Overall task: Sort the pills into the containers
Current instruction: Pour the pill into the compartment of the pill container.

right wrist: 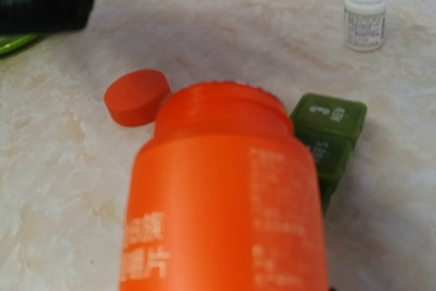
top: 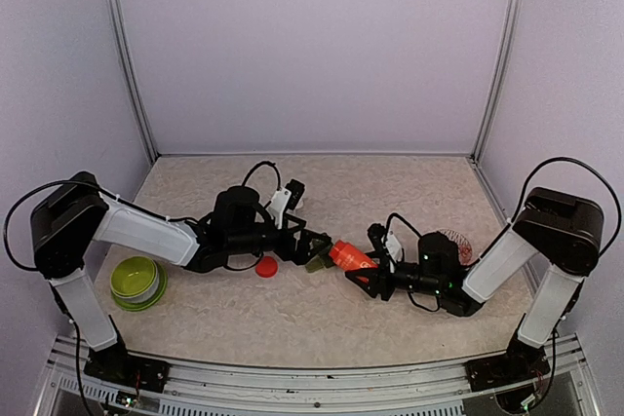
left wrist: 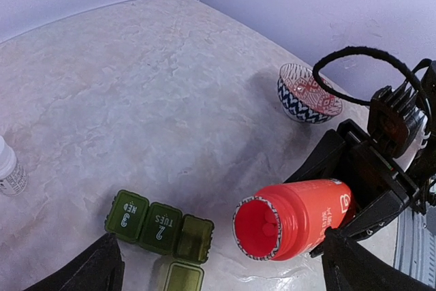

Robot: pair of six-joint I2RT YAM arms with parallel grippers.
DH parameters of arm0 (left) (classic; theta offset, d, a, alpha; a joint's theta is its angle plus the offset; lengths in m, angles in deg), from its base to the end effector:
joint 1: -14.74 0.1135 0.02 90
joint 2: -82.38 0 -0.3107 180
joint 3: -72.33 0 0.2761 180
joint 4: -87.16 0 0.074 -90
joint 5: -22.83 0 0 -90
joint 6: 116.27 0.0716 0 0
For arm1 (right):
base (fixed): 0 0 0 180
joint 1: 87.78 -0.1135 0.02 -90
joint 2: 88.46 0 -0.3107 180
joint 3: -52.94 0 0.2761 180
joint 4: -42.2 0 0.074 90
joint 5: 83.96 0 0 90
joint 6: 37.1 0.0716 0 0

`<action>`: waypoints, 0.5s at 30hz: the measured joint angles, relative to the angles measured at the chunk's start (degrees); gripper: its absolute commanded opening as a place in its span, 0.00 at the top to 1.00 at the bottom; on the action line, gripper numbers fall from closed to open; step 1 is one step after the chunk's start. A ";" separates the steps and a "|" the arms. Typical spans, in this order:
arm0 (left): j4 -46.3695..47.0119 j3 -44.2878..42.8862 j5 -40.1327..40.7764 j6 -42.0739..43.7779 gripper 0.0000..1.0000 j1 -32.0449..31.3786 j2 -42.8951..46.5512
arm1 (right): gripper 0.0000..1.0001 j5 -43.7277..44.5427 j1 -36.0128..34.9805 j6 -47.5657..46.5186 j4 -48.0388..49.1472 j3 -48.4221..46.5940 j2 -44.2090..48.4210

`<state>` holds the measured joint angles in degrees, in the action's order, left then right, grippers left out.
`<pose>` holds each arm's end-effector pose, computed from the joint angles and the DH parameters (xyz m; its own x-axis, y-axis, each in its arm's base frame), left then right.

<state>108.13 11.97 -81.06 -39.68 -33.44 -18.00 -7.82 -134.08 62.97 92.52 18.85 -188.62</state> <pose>0.2693 -0.3268 0.1947 -0.4146 0.1257 -0.9013 0.8004 0.5216 -0.2954 0.2121 0.2468 0.1280 -0.3352 -0.1051 -0.9363 -0.8151 0.5306 0.2323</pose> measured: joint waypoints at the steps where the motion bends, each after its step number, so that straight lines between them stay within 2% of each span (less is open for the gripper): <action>1: -0.07 -0.13 -0.22 0.04 0.01 -0.13 -0.52 | 1.00 -0.02 0.00 -0.02 0.00 0.00 -0.35; 15: -0.04 -0.46 -0.96 0.46 0.01 -0.76 -1.99 | 1.00 -0.81 0.09 -1.20 2.49 -0.02 -3.08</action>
<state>108.08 11.51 -82.02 -39.22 -34.21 -19.99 -8.63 -134.00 61.77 95.01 18.83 -191.70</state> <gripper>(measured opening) 0.988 0.534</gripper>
